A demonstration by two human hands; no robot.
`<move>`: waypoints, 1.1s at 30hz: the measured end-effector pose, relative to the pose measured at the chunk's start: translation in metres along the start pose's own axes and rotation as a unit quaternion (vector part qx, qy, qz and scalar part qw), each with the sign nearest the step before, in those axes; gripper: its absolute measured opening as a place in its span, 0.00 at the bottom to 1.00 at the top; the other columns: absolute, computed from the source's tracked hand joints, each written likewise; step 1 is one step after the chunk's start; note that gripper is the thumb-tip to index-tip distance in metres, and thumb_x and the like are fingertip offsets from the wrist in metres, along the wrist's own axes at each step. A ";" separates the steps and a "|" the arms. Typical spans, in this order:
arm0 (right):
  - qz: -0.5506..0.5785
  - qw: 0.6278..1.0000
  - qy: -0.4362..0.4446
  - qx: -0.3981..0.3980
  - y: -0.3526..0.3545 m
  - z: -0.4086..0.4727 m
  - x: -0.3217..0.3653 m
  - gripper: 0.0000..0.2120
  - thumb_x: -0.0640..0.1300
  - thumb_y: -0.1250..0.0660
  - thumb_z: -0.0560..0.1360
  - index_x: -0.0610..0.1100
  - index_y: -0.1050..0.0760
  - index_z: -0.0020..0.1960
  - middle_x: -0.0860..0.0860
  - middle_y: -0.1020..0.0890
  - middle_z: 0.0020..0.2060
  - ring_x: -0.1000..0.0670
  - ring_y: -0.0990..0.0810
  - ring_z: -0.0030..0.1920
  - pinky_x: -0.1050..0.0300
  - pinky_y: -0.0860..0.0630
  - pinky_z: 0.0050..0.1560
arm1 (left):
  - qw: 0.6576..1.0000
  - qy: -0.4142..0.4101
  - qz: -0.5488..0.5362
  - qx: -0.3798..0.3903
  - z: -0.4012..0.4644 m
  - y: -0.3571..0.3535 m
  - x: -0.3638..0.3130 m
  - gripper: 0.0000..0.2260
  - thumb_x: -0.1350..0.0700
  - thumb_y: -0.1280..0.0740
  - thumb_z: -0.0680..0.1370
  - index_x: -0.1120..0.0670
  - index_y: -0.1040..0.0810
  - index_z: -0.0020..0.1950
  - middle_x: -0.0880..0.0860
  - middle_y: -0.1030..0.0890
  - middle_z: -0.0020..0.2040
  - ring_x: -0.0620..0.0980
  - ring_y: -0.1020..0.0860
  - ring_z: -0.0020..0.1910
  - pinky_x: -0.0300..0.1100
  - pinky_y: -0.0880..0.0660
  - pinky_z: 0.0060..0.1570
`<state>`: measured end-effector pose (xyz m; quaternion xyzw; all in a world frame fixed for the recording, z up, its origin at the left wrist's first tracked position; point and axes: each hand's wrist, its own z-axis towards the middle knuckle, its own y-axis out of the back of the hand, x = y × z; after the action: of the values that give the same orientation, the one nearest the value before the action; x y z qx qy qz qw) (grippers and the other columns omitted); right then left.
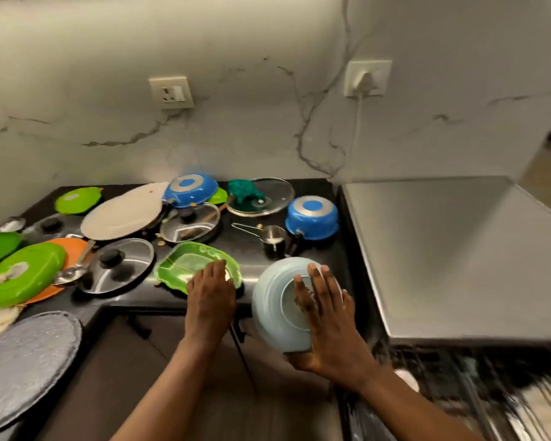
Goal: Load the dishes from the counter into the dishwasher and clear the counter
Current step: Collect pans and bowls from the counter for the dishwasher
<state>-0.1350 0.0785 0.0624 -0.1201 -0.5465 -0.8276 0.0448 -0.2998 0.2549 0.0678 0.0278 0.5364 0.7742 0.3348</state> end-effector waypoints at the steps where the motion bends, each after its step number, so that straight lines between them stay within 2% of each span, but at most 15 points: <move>1: -0.008 1.000 -0.011 0.003 0.001 -0.020 0.000 0.56 0.70 0.33 0.61 0.44 0.49 0.79 0.41 0.52 0.78 0.37 0.54 0.78 0.29 0.35 0.62 | 1.000 -0.005 -0.014 -0.005 -0.012 -0.001 -0.007 0.14 0.60 0.34 0.73 0.59 0.24 0.58 0.59 0.22 0.52 0.62 0.24 0.51 0.55 0.28 0.51; 4: -0.027 0.997 -0.069 0.015 -0.003 -0.089 0.004 0.56 0.70 0.32 0.61 0.44 0.48 0.79 0.40 0.51 0.78 0.36 0.52 0.77 0.30 0.33 0.62 | 0.998 0.007 -0.067 0.015 -0.067 -0.007 -0.033 0.12 0.60 0.34 0.74 0.59 0.25 0.58 0.59 0.22 0.52 0.62 0.25 0.51 0.55 0.28 0.50; 6: -0.028 0.994 -0.100 0.024 -0.010 -0.132 0.011 0.56 0.70 0.31 0.61 0.43 0.46 0.78 0.40 0.50 0.78 0.36 0.51 0.77 0.29 0.34 0.63 | 0.994 0.025 -0.089 0.051 -0.113 -0.012 -0.047 0.12 0.62 0.32 0.75 0.60 0.25 0.57 0.59 0.22 0.52 0.62 0.25 0.51 0.55 0.28 0.49; 8: -0.028 0.990 -0.132 0.034 -0.016 -0.174 0.019 0.54 0.70 0.31 0.62 0.42 0.44 0.78 0.39 0.49 0.78 0.35 0.51 0.77 0.30 0.37 0.65 | 0.991 0.008 -0.095 0.094 -0.163 -0.017 -0.058 0.12 0.63 0.32 0.75 0.61 0.25 0.57 0.60 0.22 0.52 0.62 0.24 0.50 0.53 0.27 0.48; 10: -0.025 0.986 -0.161 0.047 -0.020 -0.213 0.027 0.54 0.71 0.32 0.63 0.42 0.44 0.78 0.40 0.49 0.78 0.35 0.51 0.77 0.30 0.39 0.66 | 0.983 0.002 -0.103 0.151 -0.204 -0.022 -0.065 0.13 0.61 0.34 0.77 0.61 0.26 0.61 0.59 0.23 0.56 0.59 0.25 0.53 0.51 0.28 0.51; 13: -0.033 0.975 -0.210 0.069 -0.017 -0.263 0.032 0.55 0.72 0.33 0.62 0.43 0.45 0.78 0.40 0.50 0.78 0.36 0.51 0.77 0.31 0.37 0.65 | 0.968 -0.008 -0.115 0.225 -0.242 -0.037 -0.077 0.16 0.58 0.38 0.80 0.59 0.28 0.67 0.57 0.25 0.62 0.57 0.26 0.58 0.50 0.29 0.57; 18: -0.039 0.951 -0.300 0.070 0.000 -0.324 0.015 0.57 0.74 0.34 0.60 0.45 0.48 0.79 0.41 0.50 0.78 0.35 0.49 0.77 0.30 0.32 0.60 | 0.941 -0.036 -0.140 0.306 -0.274 -0.071 -0.120 0.16 0.57 0.38 0.80 0.60 0.29 0.67 0.58 0.26 0.63 0.59 0.26 0.59 0.52 0.28 0.57; 22: -0.062 0.932 -0.351 0.063 0.003 -0.352 -0.028 0.57 0.75 0.34 0.61 0.44 0.47 0.78 0.40 0.49 0.78 0.35 0.48 0.76 0.29 0.34 0.59 | 0.923 -0.085 -0.143 0.346 -0.281 -0.108 -0.162 0.17 0.58 0.39 0.80 0.61 0.30 0.68 0.60 0.26 0.64 0.60 0.27 0.61 0.51 0.30 0.59; 24: -0.077 0.923 -0.372 0.065 -0.001 -0.357 -0.060 0.58 0.75 0.34 0.60 0.43 0.46 0.78 0.40 0.49 0.78 0.34 0.49 0.76 0.27 0.35 0.59 | 0.918 -0.084 -0.144 0.361 -0.279 -0.130 -0.181 0.20 0.57 0.40 0.81 0.60 0.35 0.72 0.59 0.30 0.69 0.58 0.30 0.66 0.49 0.31 0.64; 29: -0.099 0.908 -0.401 0.068 -0.016 -0.349 -0.153 0.57 0.76 0.38 0.61 0.42 0.46 0.78 0.38 0.48 0.77 0.33 0.47 0.75 0.25 0.33 0.59 | 0.917 -0.065 -0.127 0.373 -0.267 -0.196 -0.215 0.28 0.54 0.39 0.81 0.61 0.45 0.77 0.61 0.42 0.77 0.60 0.43 0.76 0.51 0.40 0.74; 33: -0.102 0.903 -0.409 0.081 -0.042 -0.325 -0.231 0.58 0.75 0.39 0.61 0.44 0.53 0.79 0.39 0.52 0.77 0.34 0.51 0.76 0.23 0.37 0.60 | 0.927 -0.049 -0.094 0.359 -0.254 -0.253 -0.232 0.36 0.48 0.40 0.81 0.64 0.57 0.78 0.63 0.56 0.78 0.62 0.54 0.78 0.51 0.49 0.75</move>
<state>0.0308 -0.2156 -0.1542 -0.3873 -0.5914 -0.6587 -0.2577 -0.0987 -0.0278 -0.1814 0.1337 0.7612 0.4930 0.3996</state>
